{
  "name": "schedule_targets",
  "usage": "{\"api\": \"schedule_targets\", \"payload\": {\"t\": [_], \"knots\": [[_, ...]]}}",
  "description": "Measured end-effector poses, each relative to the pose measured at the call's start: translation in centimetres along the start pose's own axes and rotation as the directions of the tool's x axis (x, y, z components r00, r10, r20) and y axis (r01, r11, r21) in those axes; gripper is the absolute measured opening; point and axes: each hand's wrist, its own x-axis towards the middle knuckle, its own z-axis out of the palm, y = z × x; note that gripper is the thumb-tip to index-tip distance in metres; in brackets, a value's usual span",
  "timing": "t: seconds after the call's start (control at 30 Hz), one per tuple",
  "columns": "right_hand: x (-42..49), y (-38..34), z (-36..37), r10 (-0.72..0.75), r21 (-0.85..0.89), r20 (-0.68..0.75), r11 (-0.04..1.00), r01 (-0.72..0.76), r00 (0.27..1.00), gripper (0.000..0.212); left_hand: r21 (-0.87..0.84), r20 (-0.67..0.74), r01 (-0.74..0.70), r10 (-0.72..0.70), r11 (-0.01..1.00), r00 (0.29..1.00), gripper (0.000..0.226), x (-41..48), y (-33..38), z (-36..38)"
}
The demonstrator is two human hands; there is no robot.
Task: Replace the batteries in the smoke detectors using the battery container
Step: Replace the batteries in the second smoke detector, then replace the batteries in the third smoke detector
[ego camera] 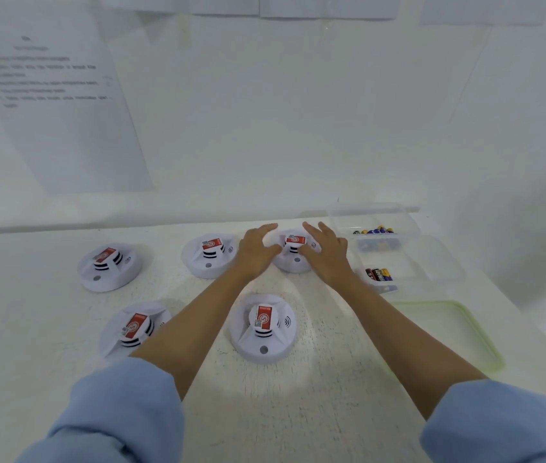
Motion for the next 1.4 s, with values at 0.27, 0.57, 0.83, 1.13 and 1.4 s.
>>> {"api": "schedule_targets", "payload": {"t": [0.27, 0.57, 0.83, 1.13, 1.4], "knots": [[-0.8, -5.9, 1.0, -0.139, 0.325, 0.077, 0.940, 0.107, 0.987, 0.064, -0.035, -0.192, -0.092, 0.084, 0.995, 0.978, 0.045, -2.1, 0.1, -8.1], [-0.5, -9.6, 5.9, -0.091, 0.329, 0.304, 0.944, -0.015, 0.948, 0.087, -0.066, 0.042, 0.115, -0.112, 0.991, 0.993, 0.076, -3.7, -4.7, -13.3], [0.3, -10.4, 8.0, -0.031, 0.214, 0.335, 0.976, -0.044, 0.942, 0.102, -0.007, 0.231, 0.120, -0.116, 0.993, 0.966, 0.095, -2.6, -6.9, -14.1], [0.8, -9.7, 9.5, 0.021, 0.223, 0.273, 0.971, -0.085, 0.962, 0.106, -0.028, 0.237, 0.064, -0.055, 0.998, 0.970, 0.093, -1.4, -8.0, -13.2], [0.7, -8.5, 6.1, -0.003, 0.310, 0.150, 0.950, -0.044, 0.989, 0.104, -0.049, 0.233, -0.118, 0.126, 0.992, 0.964, 0.064, -2.2, -3.1, -12.7]]}}
